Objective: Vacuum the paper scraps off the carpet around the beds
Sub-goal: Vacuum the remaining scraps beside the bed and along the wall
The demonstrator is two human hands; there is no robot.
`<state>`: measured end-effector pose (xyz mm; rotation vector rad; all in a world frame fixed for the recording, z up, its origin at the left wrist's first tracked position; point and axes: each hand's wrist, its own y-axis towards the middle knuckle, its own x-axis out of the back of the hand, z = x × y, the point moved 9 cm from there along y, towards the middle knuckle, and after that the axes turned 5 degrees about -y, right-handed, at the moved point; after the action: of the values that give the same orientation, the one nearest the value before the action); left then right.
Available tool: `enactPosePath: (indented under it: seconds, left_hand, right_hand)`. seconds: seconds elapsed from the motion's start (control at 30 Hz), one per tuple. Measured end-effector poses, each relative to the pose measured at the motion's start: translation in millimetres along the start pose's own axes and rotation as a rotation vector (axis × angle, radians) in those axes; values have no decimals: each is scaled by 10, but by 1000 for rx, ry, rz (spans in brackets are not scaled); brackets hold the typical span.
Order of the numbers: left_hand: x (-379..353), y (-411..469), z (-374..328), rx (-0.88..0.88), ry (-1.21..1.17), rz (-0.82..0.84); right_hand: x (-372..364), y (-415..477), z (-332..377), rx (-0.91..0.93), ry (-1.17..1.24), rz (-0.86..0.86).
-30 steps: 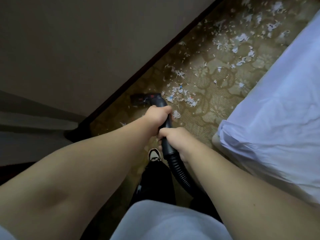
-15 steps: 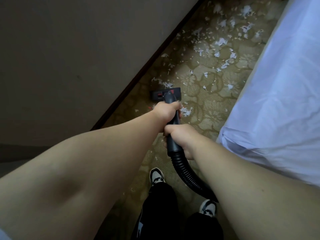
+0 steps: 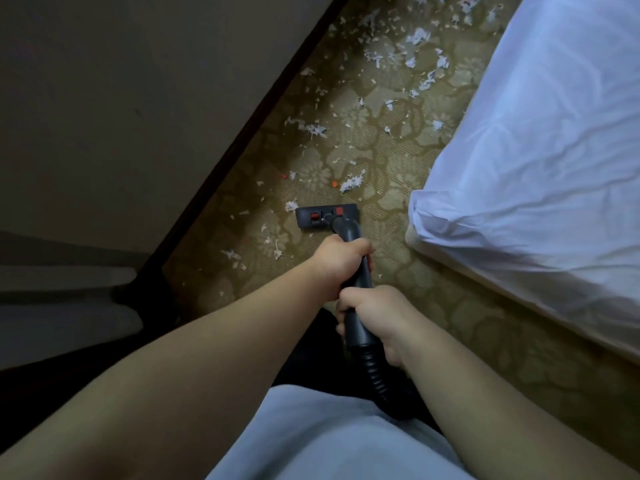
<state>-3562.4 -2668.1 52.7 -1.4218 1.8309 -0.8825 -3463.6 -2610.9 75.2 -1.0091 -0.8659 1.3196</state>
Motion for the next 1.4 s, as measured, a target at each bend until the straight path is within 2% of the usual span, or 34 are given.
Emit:
enactPosePath:
  seconds: [0.17,0.33,0.63,0.83,0.97,1.17,1.3,1.4]
  left_hand:
    - [-150,-179,237,-11,-7,6]
    - [-128,16,-26,-18,11,14]
    - [90,1018,-1428,-80,98,16]
    - [391,1643,-2455,-174,189,-32]
    - [657,1931,-2834,-170,217,-69]
    - [924,2111,-2793,-125,156,-102]
    - [1050,1892,-2410,-113,106,-142]
    - [1113,1563,-1914,-39,43,-135]
  right_hand:
    - [96,-179,-271,15,9,0]
    - [151,-77,26,29,4,-68]
    - [136,750,1561,114,2,-225]
    - [-49,1338,2646,160,22,-179]
    - [-212,1665,3099,174,35,-125]
    - [-400,1800,3174,150,-35,-92]
    - [-526,1538,2772,103,-88,-71]
    - [-620,1244,2317,56,-106,-26]
